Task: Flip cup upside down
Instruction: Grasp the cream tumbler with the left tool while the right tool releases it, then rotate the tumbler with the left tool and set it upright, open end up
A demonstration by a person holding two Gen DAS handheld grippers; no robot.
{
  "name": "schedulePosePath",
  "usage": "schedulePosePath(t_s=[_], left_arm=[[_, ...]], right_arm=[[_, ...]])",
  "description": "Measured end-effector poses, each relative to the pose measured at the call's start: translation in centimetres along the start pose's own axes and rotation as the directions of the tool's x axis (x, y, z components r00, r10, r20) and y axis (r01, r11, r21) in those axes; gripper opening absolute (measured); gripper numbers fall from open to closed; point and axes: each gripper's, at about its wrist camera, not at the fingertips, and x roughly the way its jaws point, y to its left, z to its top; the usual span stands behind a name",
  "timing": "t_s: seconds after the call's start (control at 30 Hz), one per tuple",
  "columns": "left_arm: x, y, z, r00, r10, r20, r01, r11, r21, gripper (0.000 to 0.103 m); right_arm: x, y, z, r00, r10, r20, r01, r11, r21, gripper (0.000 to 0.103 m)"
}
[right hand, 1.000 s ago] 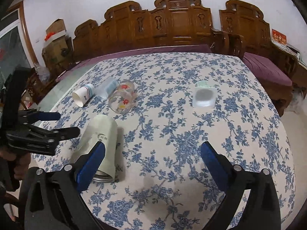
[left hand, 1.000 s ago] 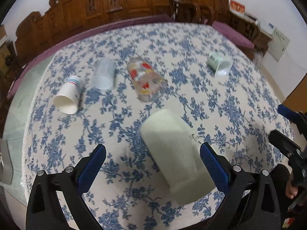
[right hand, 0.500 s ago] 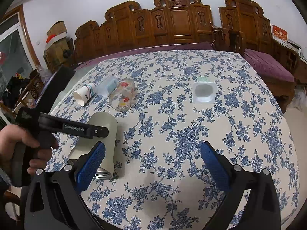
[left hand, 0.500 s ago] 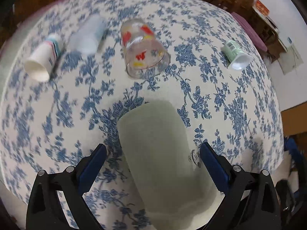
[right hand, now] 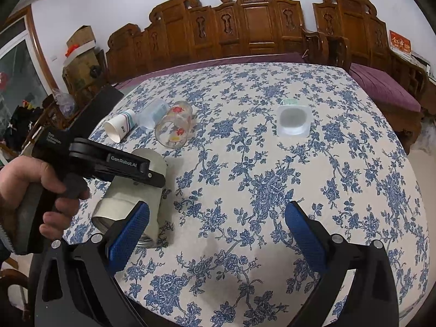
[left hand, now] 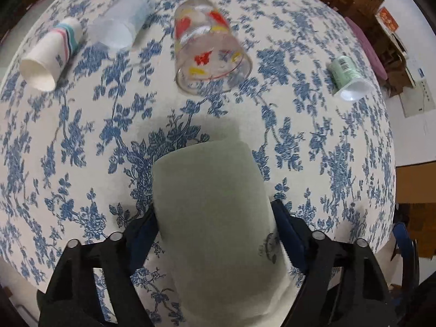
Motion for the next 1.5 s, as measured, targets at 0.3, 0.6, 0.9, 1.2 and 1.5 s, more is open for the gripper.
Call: schedulePosePath(t_s=[0.3, 0.6, 0.9, 1.2, 1.5], left_arm=[[-5.2, -0.8, -1.6, 0.989, 0.019, 0.149, -0.038, 0.991, 0.128, 0.070], [-7.3, -0.9, -1.9, 0.968, 0.020, 0.249, -0.067, 0.980, 0.185, 0.069], [-7.1, -1.4, -2.4, 0.959, 0.020, 0.283, -0.080, 0.976, 0.204, 0.069], [-6.8, -2.4, -2.7, 0.952, 0.046, 0.304, -0.125, 0.961, 0.245, 0.070], [-6.7, -2.8, -4.0, 0.948, 0.062, 0.313, -0.152, 0.950, 0.272, 0.071]], right_arm=[[0.0, -0.2, 0.1, 1.000, -0.002, 0.000, 0.002, 1.000, 0.004, 0.100], [0.3, 0.6, -0.3, 1.000, -0.005, -0.007, 0.005, 1.000, -0.022, 0.100], [0.7, 0.9, -0.8, 1.000, -0.009, -0.019, 0.008, 1.000, -0.030, 0.100], [0.3, 0.7, -0.6, 1.000, -0.020, 0.001, 0.020, 0.999, -0.029, 0.100], [-0.2, 1.1, -0.4, 1.000, -0.021, 0.012, 0.021, 0.999, -0.042, 0.100]])
